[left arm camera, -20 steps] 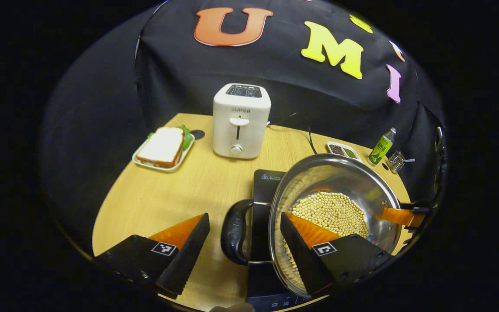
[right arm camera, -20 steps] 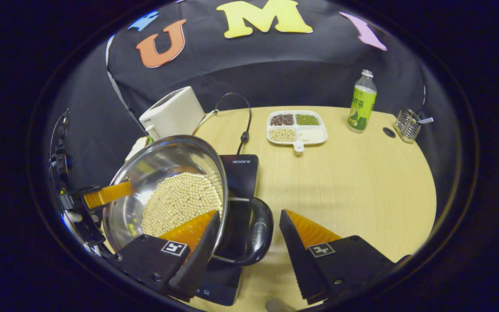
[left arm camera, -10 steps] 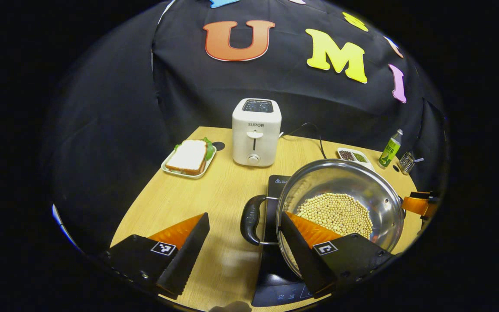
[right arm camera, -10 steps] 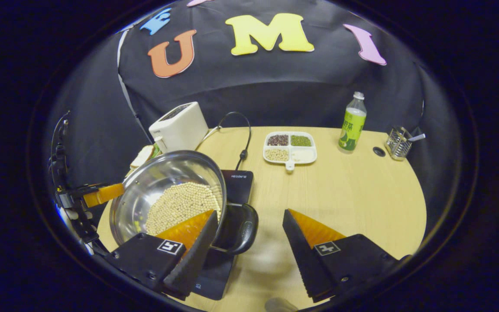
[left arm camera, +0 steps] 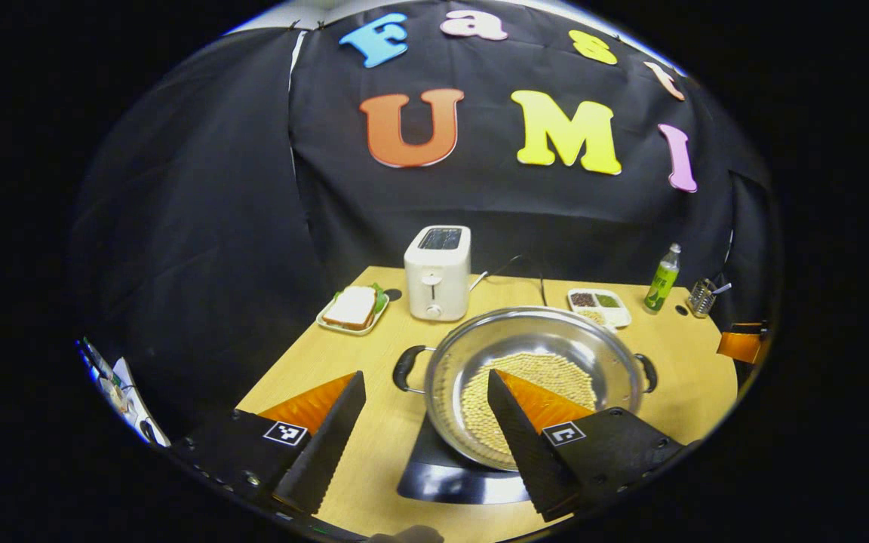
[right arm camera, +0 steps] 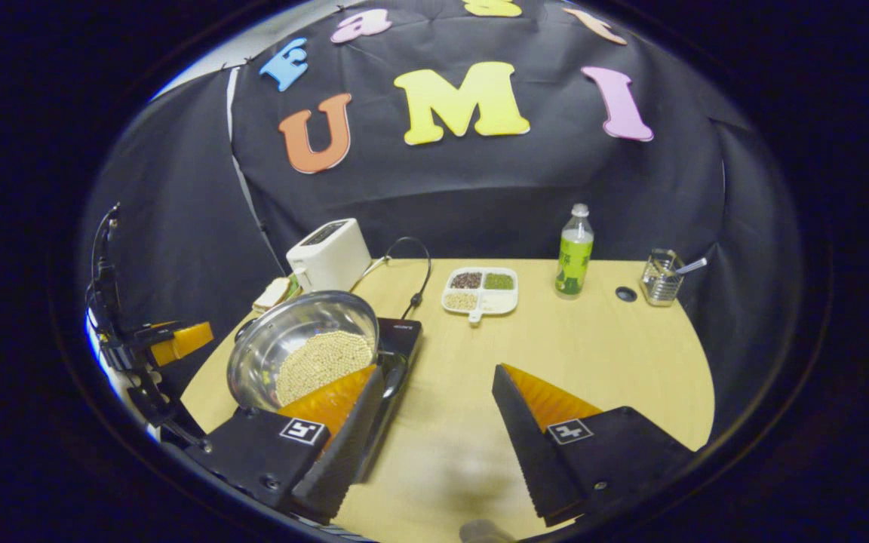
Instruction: First push the handle of the pot to place it horizontally, then grasp the pot with both hands and set it on the induction cooktop.
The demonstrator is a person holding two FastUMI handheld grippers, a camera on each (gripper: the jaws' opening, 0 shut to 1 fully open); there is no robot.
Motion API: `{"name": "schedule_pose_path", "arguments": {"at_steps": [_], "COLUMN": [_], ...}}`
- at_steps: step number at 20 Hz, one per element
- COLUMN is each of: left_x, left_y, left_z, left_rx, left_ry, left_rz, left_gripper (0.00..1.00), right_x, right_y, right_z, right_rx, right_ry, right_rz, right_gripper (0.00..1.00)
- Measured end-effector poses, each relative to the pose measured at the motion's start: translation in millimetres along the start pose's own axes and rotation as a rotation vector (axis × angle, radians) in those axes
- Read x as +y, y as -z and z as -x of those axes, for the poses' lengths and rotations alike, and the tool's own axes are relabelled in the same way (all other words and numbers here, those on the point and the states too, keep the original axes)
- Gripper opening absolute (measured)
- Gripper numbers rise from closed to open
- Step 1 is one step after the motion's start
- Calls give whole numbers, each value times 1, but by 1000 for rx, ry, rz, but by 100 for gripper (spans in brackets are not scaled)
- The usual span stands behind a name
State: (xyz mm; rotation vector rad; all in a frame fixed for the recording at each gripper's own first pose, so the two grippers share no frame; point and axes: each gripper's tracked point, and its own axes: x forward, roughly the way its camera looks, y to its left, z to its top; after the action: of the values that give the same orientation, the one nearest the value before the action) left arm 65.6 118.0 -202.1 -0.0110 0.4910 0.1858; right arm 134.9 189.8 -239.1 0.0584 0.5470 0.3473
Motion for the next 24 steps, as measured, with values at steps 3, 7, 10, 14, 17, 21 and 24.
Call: {"name": "schedule_pose_path", "arguments": {"at_steps": [3, 7, 10, 14, 17, 21, 24], "left_x": [-71, -156, -201, -237, -242, -229, -222], "left_y": [-28, -63, -92, -117, -123, -124, -120], "left_z": [58, 128, 181, 238, 267, 279, 280], "left_rx": [-77, -191, -292, -413, -457, -498, -500], "left_ry": [66, 132, 148, 154, 152, 113, 96], "left_rz": [-9, 4, -49, -46, -28, -51, -52], "left_gripper": [96, 97, 98, 96, 96, 96, 96], "right_x": [-35, -81, -122, -161, -177, -183, -188], "right_y": [-19, -47, -73, -96, -99, -91, -82], "right_z": [61, 144, 200, 268, 302, 325, 325], "right_rx": [-69, -168, -273, -418, -486, -525, -508], "right_ry": [-12, -36, -3, 90, 157, 193, 184], "right_rz": [22, 15, 53, 138, 183, 138, 83], "right_gripper": [93, 94, 93, 98, 97, 98, 98]}}
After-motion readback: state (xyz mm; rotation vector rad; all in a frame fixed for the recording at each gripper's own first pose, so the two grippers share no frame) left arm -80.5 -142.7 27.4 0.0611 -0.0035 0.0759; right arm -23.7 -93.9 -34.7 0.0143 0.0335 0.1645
